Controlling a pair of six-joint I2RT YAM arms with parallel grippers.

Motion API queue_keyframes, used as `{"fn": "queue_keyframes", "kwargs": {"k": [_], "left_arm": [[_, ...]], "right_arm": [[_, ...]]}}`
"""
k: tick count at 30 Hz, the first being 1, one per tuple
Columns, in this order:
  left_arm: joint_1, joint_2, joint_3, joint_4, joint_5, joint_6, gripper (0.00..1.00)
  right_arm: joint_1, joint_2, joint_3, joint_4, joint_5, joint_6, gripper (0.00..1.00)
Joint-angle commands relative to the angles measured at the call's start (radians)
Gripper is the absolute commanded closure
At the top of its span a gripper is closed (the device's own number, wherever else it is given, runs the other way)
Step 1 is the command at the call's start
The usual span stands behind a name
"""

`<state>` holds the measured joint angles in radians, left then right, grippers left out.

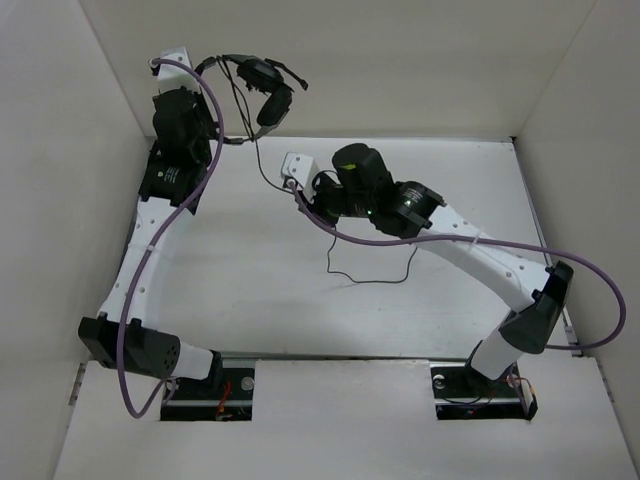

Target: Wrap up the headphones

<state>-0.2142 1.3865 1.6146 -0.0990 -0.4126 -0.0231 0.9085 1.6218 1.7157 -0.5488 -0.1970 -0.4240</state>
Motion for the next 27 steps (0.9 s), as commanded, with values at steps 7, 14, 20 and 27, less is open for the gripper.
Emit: {"fn": "queue_keyframes", "kwargs": {"k": [7,14,20,27], "left_arm": [[0.019,0.002,-0.081,0.097,-0.011,-0.023,1.00],[-0.004,-0.014,-0.131,0.082,0.027,-0.003,1.00],[-0.023,-0.011,-0.113,0.079,0.043,-0.009,1.00],[-0.003,0.052,0.028,0.055,0.058,-0.046,1.00]], "right_arm": [[0.002,-0.079,0.180,-0.037,0.082,-0.093,0.99],[0.010,-0.074,0.206,0.001,0.257,-0.261,0.99],[0.042,-0.066,0.217,-0.016,0.260,-0.282,1.00],[0.164,-0.019,0.196,-0.036,0.228,-0.268,1.00]]}}
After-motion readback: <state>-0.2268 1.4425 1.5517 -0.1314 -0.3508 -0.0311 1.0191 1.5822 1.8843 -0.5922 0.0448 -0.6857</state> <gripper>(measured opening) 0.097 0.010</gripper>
